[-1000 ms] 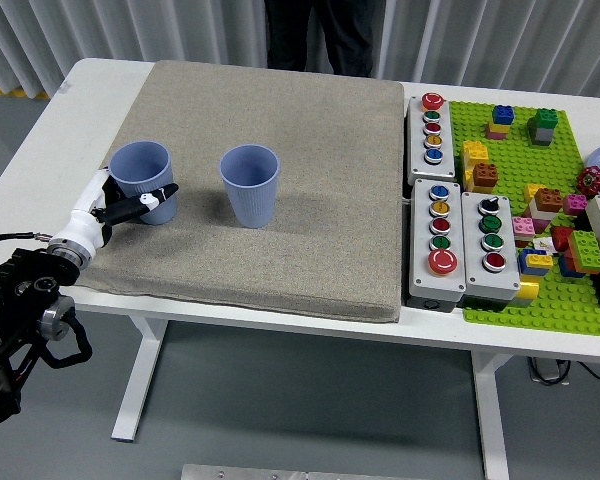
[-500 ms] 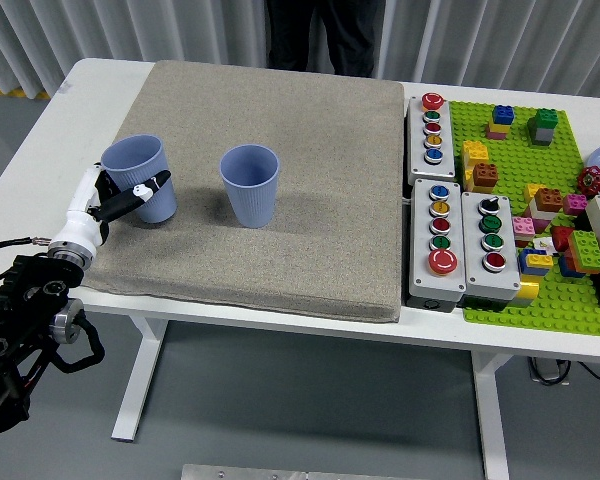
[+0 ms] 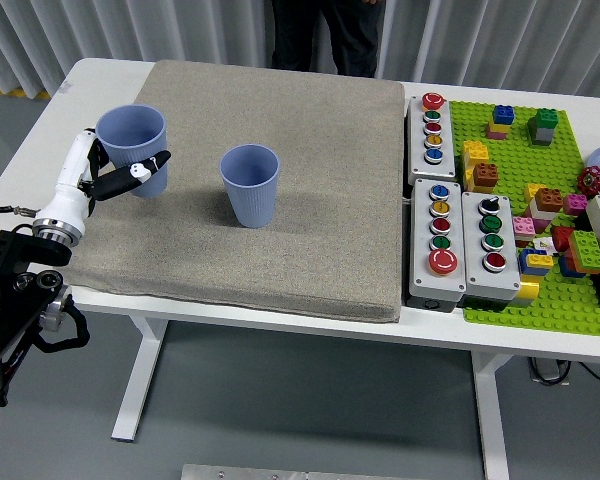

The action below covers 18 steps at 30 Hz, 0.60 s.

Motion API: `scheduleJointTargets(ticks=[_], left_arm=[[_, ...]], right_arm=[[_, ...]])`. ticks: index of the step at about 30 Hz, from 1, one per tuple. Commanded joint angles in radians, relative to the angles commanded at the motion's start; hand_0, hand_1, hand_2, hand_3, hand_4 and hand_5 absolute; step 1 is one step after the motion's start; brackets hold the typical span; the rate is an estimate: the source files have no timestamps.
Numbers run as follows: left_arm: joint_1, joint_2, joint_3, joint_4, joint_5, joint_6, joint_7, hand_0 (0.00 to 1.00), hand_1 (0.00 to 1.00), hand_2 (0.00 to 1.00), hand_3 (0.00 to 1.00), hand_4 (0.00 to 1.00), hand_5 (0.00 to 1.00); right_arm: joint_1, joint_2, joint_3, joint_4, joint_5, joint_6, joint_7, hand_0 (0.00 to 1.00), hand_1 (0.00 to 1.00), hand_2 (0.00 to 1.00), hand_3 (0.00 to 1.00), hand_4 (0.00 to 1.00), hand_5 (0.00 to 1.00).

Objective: Pick cup pour cup place

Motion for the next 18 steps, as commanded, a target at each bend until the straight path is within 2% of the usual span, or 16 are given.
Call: scheduleJointTargets(ticks=[4, 5, 8, 12, 14, 18], left_arm=[[-0.031, 0.039, 0.023, -0.039, 0.122, -0.003, 0.026, 0.561, 0.508, 0.535, 0.54, 0.841, 0.132], [-0.046, 0.049, 0.039, -0.035, 0.121, -0.004, 0.029, 0.563, 0.512, 0.543, 0.581, 0.838, 0.129], [-0.072, 0.063, 0.067, -0.023, 0.117, -0.008, 0.036, 0.563, 0.512, 0.543, 0.581, 0.838, 0.129], [-0.132, 0.097, 0.135, 0.007, 0.134, -0.008, 0.049, 0.566, 0.513, 0.544, 0.591, 0.836, 0.131], [-0.143, 0.103, 0.149, 0.012, 0.142, -0.008, 0.051, 0.566, 0.513, 0.544, 0.591, 0.836, 0.131], [-0.175, 0.121, 0.183, 0.007, 0.225, -0.007, 0.064, 0.566, 0.511, 0.545, 0.589, 0.835, 0.131]], right_arm=[[-0.001, -0.002, -0.003, 0.0, 0.003, 0.0, 0.0, 0.721, 0.688, 0.733, 0.697, 0.315, 0.301], [-0.001, -0.003, -0.004, 0.0, 0.003, 0.0, 0.0, 0.721, 0.688, 0.733, 0.697, 0.315, 0.302], [-0.002, -0.004, -0.005, 0.0, 0.003, 0.0, 0.0, 0.721, 0.688, 0.733, 0.697, 0.315, 0.302], [-0.005, -0.005, -0.008, 0.0, 0.003, 0.0, -0.001, 0.721, 0.688, 0.734, 0.698, 0.315, 0.303], [-0.005, -0.005, -0.009, 0.0, 0.002, 0.0, -0.001, 0.721, 0.688, 0.734, 0.698, 0.315, 0.303], [-0.005, -0.006, -0.012, 0.0, 0.009, -0.001, 0.0, 0.721, 0.688, 0.734, 0.697, 0.315, 0.304]])
